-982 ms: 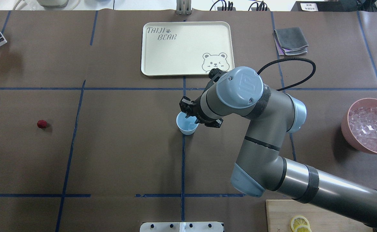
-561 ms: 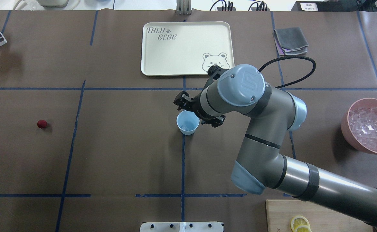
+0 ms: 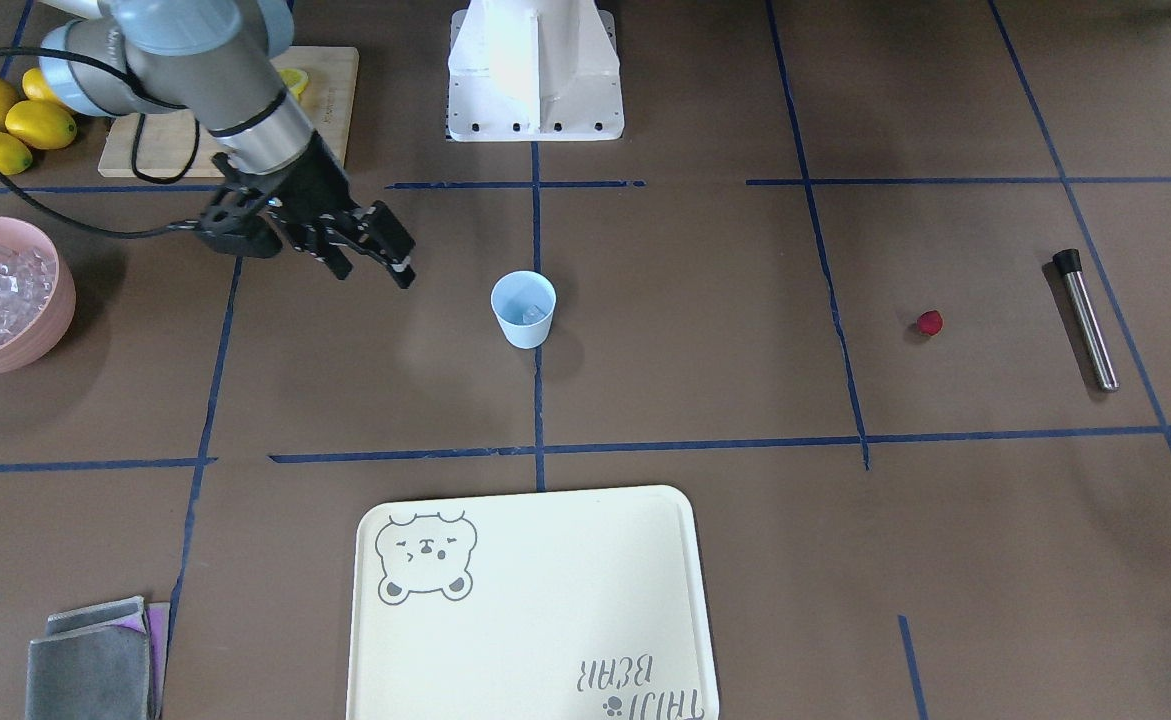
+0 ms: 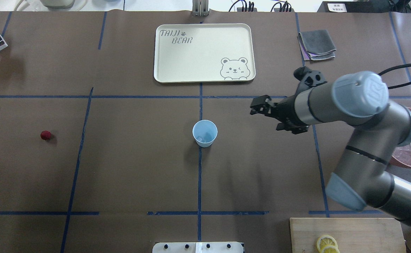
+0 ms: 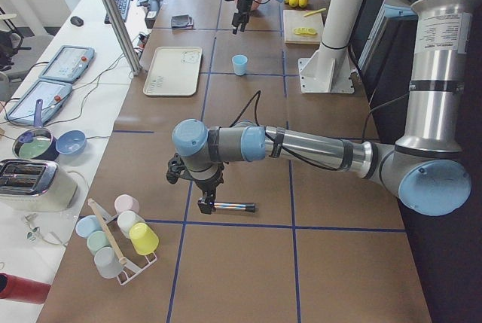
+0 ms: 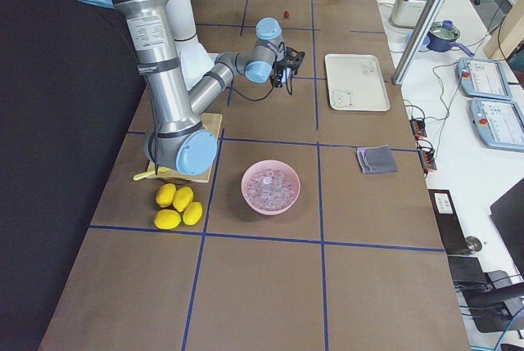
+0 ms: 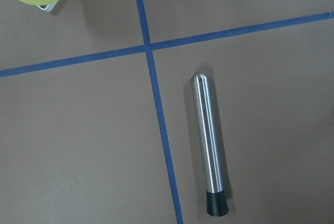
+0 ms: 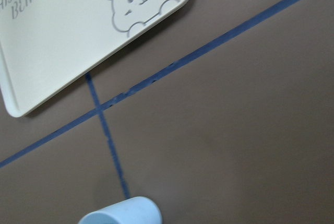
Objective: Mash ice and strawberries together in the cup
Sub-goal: 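Move the right gripper back over the pink bowl of ice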
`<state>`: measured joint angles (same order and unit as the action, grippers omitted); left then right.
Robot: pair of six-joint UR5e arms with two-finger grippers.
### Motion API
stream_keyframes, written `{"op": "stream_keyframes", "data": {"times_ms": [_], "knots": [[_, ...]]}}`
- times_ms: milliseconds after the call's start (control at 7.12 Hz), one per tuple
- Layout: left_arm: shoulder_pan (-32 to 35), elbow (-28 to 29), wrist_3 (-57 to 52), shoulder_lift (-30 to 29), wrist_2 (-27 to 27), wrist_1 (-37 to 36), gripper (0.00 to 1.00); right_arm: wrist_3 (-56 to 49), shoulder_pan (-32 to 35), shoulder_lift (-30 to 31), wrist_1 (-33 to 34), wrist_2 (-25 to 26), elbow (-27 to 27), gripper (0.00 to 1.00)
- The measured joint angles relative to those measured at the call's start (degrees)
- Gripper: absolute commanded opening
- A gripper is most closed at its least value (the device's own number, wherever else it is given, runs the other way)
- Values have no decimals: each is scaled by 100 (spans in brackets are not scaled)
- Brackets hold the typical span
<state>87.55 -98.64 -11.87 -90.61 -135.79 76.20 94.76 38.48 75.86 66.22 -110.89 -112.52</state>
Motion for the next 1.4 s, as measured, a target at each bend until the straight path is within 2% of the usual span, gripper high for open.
{"op": "stream_keyframes", "data": {"times_ms": [281, 421, 842, 1123, 1404], "knots": [[-1, -26, 2, 0, 0, 0, 100, -822, 995, 1121, -97, -949, -235, 99], [-1, -43, 6, 0, 0, 0, 100, -1357, 1417, 1657, -258, -1187, -208, 99], [7, -74, 9, 0, 0, 2, 100, -2584, 2603, 2660, -490, -2116, 120, 100], [7, -117, 7, 6, 0, 8, 100, -2450, 2815, 2908, -503, -2300, 180, 97], [8, -143, 18, 8, 2, 9, 100, -1275, 2830, 2941, -510, -2293, 188, 88]]}}
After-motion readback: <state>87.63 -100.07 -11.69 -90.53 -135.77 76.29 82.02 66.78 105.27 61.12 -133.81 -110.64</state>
